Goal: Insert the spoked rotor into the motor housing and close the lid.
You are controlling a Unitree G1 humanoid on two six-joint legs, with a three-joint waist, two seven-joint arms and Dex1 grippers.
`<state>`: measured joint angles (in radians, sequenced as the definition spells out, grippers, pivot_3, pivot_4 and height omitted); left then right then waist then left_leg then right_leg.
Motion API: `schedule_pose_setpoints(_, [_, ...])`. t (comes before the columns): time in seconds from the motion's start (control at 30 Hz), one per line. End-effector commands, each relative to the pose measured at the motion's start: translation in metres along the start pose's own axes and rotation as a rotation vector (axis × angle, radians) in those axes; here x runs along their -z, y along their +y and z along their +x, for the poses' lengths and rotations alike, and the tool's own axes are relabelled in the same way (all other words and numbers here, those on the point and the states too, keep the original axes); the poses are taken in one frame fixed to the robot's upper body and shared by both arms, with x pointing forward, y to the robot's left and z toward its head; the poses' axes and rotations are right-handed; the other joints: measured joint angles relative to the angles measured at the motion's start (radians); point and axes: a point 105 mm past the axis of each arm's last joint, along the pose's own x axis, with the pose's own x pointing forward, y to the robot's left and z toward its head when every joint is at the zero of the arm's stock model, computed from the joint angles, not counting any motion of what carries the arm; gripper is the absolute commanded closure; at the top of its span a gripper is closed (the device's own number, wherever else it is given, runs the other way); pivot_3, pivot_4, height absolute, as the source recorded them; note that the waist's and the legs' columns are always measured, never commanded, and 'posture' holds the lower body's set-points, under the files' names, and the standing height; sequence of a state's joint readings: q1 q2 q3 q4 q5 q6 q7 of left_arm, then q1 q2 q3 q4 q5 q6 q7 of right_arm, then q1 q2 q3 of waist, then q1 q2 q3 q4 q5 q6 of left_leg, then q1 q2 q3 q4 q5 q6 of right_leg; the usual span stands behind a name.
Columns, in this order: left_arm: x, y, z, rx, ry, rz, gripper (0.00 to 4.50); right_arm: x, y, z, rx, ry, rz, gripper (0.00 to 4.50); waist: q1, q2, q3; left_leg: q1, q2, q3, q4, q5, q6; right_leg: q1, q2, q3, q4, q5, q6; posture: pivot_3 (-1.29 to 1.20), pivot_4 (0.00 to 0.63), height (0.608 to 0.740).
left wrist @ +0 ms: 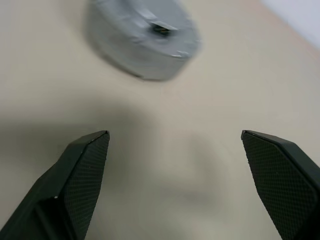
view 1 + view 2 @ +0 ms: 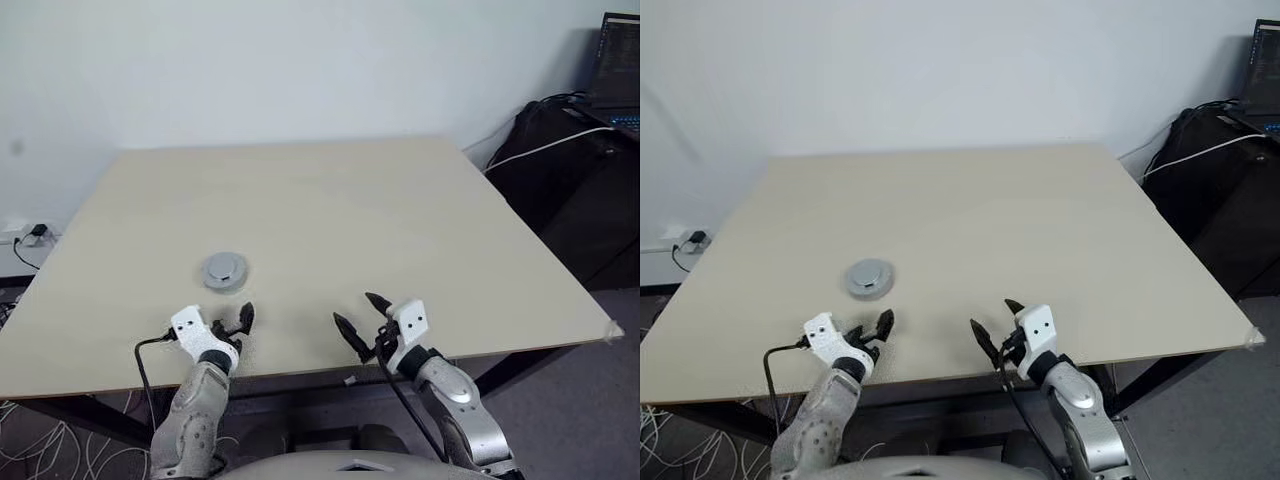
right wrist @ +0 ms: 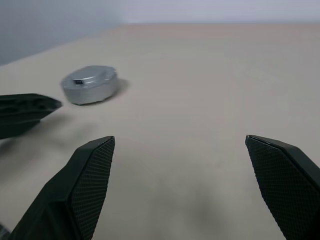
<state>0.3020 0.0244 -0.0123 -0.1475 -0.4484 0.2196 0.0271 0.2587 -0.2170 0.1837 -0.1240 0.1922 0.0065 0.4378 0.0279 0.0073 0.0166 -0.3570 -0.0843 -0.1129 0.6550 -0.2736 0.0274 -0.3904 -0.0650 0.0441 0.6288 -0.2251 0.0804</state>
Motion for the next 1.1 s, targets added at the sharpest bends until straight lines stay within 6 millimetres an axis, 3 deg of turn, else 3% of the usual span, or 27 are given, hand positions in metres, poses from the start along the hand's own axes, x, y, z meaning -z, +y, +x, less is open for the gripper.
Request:
schedule_pose_setpoints(0.03, [-0.023,-0.008,-0.005,0.022,-0.166,0.217,0.03,-0.006,-0.009,-0.004,0.095,-0.053,-0.045,0.0,0.001,0.001,0.001,0.0,0.0,0.0,0.0,0.0,0.0,0.0,0.0,0.0,0.0,0.0,0.0,0.0,0.0,0.74])
schedule_pose_setpoints(0.17, [-0.022,-0.007,-0.01,-0.007,-0.244,0.42,0.03,-0.01,-0.027,-0.013,0.268,-0.106,-0.096,0.0,0.002,0.002,0.002,-0.001,0.0,0.0,-0.001,0.0,0.0,-0.002,0.0,0.0,0.0,0.0,0.0,0.0,0.0,0.74])
schedule_pose_setpoints(0.3, [-0.024,-0.013,-0.016,0.026,-0.314,0.473,0.03,-0.01,-0.025,-0.022,0.303,-0.124,-0.129,0.0,0.004,0.002,0.003,-0.002,0.0,0.0,-0.001,0.0,0.0,-0.002,-0.001,0.0,0.0,0.0,0.0,0.0,0.0,0.74])
schedule_pose_setpoints(0.5, [-0.021,-0.022,-0.021,0.112,-0.324,0.493,0.03,-0.017,-0.019,-0.026,0.307,-0.146,-0.119,0.0,-0.001,0.005,0.004,-0.002,0.001,0.0,-0.002,0.0,0.0,-0.002,-0.001,-0.001,0.0,-0.001,-0.001,0.0,0.0,0.74])
schedule_pose_setpoints(1.1, [-0.013,-0.015,-0.02,0.074,-0.285,0.487,0.03,-0.04,-0.005,-0.019,0.299,-0.124,-0.093,0.0,0.003,0.004,0.005,-0.002,0.001,0.0,-0.002,0.0,0.0,-0.002,-0.001,-0.002,0.0,-0.002,-0.001,0.0,0.0,0.74])
